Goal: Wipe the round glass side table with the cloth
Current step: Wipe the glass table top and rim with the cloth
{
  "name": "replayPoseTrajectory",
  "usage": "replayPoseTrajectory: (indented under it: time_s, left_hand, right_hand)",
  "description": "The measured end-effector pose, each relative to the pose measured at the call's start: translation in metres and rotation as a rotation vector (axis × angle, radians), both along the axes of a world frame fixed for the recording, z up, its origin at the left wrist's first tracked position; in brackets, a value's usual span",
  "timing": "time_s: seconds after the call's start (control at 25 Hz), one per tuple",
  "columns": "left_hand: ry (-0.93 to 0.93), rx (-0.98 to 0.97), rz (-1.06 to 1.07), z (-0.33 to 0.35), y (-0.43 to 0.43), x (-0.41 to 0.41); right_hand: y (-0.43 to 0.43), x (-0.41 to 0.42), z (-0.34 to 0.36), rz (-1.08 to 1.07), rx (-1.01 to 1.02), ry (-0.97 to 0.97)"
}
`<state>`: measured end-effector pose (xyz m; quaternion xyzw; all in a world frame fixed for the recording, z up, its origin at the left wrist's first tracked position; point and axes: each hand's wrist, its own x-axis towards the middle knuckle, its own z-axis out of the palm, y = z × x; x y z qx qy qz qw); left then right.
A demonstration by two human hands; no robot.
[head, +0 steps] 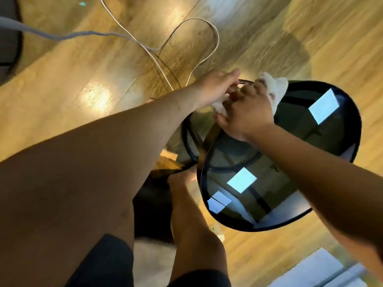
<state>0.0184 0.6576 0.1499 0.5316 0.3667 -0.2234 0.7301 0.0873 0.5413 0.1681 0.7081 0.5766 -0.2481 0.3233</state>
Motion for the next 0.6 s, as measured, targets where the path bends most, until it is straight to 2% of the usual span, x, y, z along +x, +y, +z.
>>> replayPoseTrajectory:
  time_s: [0.08,0.16,0.24,0.28,0.32,0.44,0.48,0.52,0.6]
  left_hand:
    - [-0.021,0.151,-0.050,0.000,-0.005,-0.002]
    - [-0.060,0.227,-0.106,0.005,-0.012,-0.005]
    - [-0.102,0.296,-0.151,0.011,-0.024,-0.003]
    - [-0.124,0.338,-0.164,0.014,-0.032,-0.001]
    - [-0.149,0.385,-0.168,0.018,-0.040,0.004]
    - [-0.191,0.511,-0.157,0.034,-0.066,0.018]
    - [-0.209,0.537,-0.163,0.045,-0.079,0.023]
    - [-0.226,0.545,-0.180,0.060,-0.094,0.029]
    - [-0.245,0.457,-0.259,0.099,-0.128,0.045]
  right_hand:
    - [-0.017,-0.051,0.000,0.117,0.006,0.178]
    - [-0.059,-0.114,0.006,0.318,-0.083,0.295]
    - [-0.117,-0.142,0.025,0.091,-0.201,0.378]
    - [-0.154,-0.157,0.036,0.045,-0.257,0.421]
    - [-0.184,-0.172,0.040,0.022,-0.323,0.628]
    - [-0.233,-0.172,0.058,0.213,-0.392,0.768]
    - [-0.242,-0.158,0.069,0.126,-0.236,0.732]
    - [-0.247,-0.140,0.080,-0.058,-0.032,0.699]
    - [-0.253,-0.101,0.128,-0.549,0.363,0.724]
